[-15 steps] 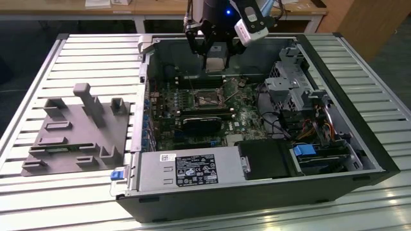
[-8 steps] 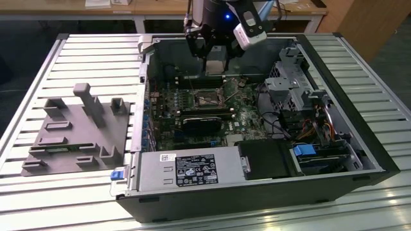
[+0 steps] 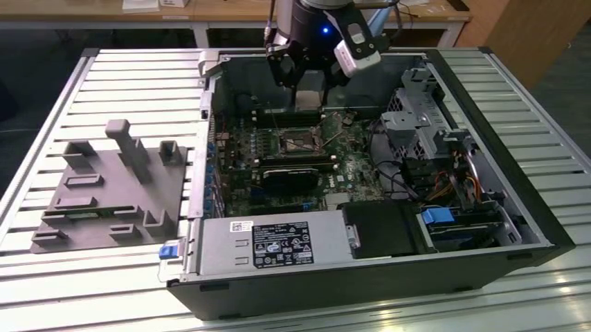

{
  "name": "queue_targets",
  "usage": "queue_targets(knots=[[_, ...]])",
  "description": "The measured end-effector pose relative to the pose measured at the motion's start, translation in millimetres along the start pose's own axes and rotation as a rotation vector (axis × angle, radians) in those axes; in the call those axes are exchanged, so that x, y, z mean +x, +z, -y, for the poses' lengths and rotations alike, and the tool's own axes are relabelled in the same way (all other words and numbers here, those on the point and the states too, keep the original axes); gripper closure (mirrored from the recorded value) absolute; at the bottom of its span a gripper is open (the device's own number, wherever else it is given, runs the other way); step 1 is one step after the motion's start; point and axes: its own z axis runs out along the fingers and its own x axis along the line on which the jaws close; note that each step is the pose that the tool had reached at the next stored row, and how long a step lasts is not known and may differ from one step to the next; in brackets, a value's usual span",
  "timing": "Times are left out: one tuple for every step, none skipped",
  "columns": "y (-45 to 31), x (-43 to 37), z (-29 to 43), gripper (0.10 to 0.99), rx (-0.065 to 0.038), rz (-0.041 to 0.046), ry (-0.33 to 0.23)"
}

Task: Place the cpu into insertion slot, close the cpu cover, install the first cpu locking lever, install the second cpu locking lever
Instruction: 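Place the cpu into insertion slot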

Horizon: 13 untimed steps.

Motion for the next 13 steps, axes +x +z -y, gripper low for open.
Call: queue_targets(knots=[[1.9,0.0,0.0,0.549,0.0,0.0,0.0],[3.7,-0.1,0.0,0.549,0.0,0.0,0.0],[5.5,-0.1,0.1,0.549,0.0,0.0,0.0],[7.3,-0.1,0.2,0.549,0.0,0.0,0.0],[9.1,-0.1,0.2,0.549,0.0,0.0,0.0],[10.8,-0.2,0.3,0.549,0.0,0.0,0.0],[12.8,-0.2,0.3,0.549,0.0,-0.0001,0.0],[14.7,-0.2,0.3,0.549,0.0,0.0,0.0],[16.5,-0.3,0.4,0.549,0.0,0.0,0.0],[18.3,-0.3,0.4,0.549,0.0,0.0,0.0],[20.0,-0.3,0.3,0.549,0.0,0.0,0.0],[21.9,-0.3,0.2,0.549,0.0,0.0,0.0],[23.6,-0.3,0.0,0.549,0.0,0.0,0.0]])
